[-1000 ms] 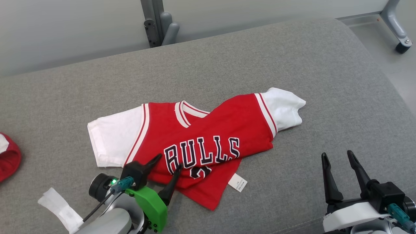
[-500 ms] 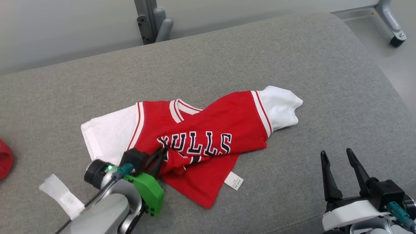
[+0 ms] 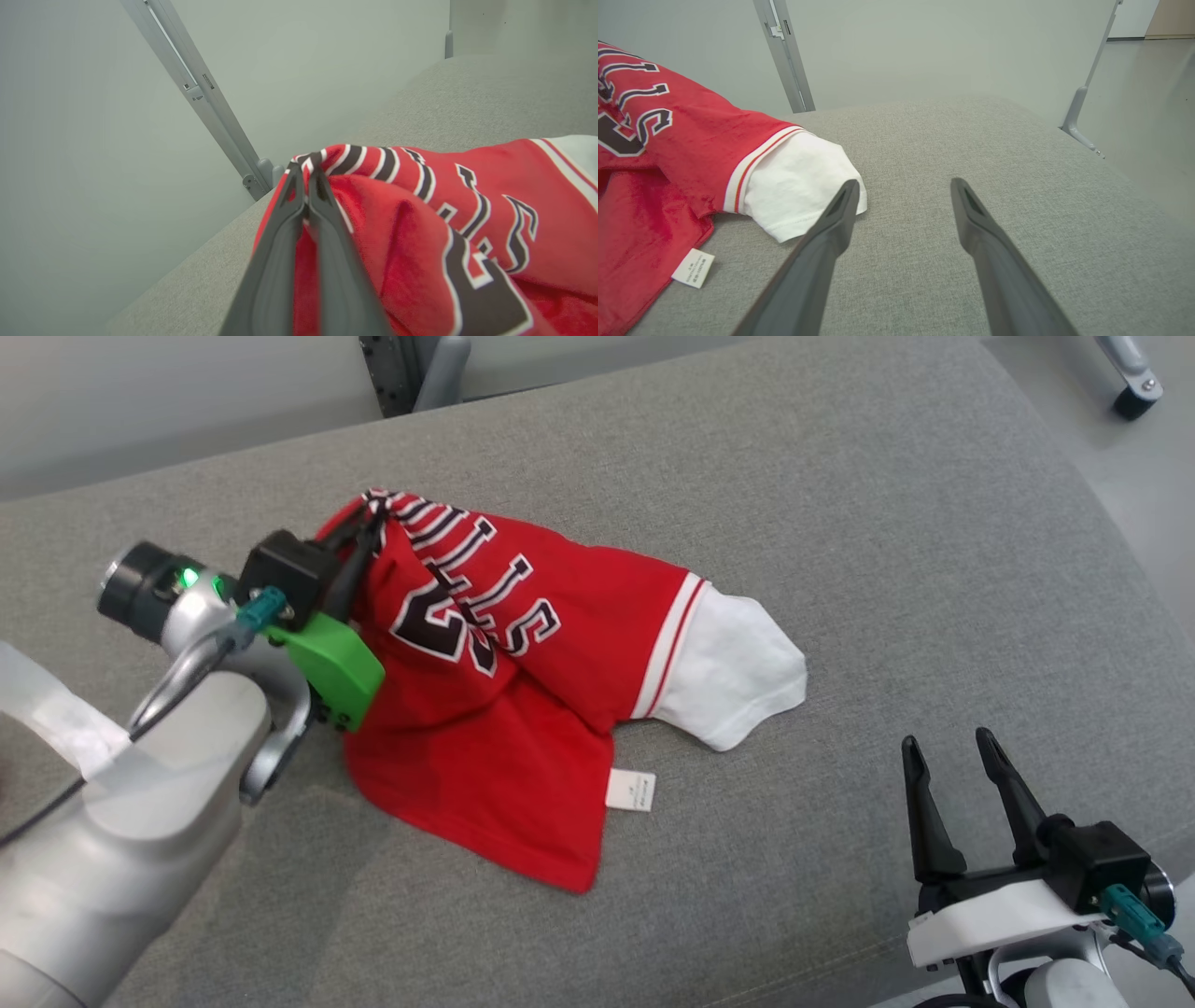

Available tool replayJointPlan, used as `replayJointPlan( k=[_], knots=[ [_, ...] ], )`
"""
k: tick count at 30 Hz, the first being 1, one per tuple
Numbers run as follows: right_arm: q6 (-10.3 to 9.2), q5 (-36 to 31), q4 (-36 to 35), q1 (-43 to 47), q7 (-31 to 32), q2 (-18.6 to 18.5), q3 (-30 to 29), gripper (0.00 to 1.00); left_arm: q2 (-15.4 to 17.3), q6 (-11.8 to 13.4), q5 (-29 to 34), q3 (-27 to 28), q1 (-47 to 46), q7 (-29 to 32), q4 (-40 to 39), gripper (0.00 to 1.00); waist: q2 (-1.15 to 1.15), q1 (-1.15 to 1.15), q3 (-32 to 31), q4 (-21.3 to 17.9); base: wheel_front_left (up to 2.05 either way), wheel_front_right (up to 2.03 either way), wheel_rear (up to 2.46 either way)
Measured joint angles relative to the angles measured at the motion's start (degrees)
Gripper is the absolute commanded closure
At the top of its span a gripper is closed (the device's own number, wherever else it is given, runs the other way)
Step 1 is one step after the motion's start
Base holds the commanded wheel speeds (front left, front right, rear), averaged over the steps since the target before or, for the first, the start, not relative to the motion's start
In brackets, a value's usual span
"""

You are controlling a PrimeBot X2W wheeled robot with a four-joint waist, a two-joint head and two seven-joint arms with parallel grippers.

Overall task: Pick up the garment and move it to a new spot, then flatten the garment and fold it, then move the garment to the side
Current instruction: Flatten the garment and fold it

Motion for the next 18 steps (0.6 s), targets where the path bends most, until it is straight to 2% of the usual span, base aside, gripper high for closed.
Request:
replayJointPlan(
  k=[6,7,8,9,14,18],
  knots=[
    [0.0,0.6,0.6,-1.8,0.0,0.0,1.2,0.0,-2.6,-2.1,3.5,-0.7,-6.7,-1.1,10.8,1.0,0.0,0.0,3.1,-1.6,0.0,0.0,0.0],
    [0.0,0.7,0.8,-1.9,0.0,0.0,1.3,0.0,-3.4,-2.4,3.5,-0.6,-6.7,-1.3,12.7,0.89,0.0,0.0,3.4,-2.0,0.0,0.0,0.0],
    [0.0,0.9,0.9,-2.0,0.0,0.0,1.4,0.0,-4.2,-2.8,3.0,-0.4,-6.6,-1.4,14.6,0.56,0.0,0.0,3.6,-2.4,0.0,0.0,0.0],
    [0.0,1.1,1.0,-2.1,0.0,0.0,1.3,0.0,-4.8,-3.1,2.3,-0.1,-6.4,-1.6,16.1,0.01,0.0,0.0,3.8,-2.9,0.0,0.0,0.0],
    [0.0,1.2,1.1,-1.5,0.0,0.0,0.3,0.0,-7.8,-2.9,0.3,2.7,-3.9,-1.9,20.1,0.0,0.0,0.0,3.7,-4.1,0.0,0.0,0.0],
    [0.0,0.2,0.5,0.1,0.0,0.0,-2.0,0.0,-8.0,-0.8,-0.2,7.2,-0.7,-2.1,16.0,0.0,0.0,0.0,2.7,-3.6,0.0,0.0,0.0]
  ],
)
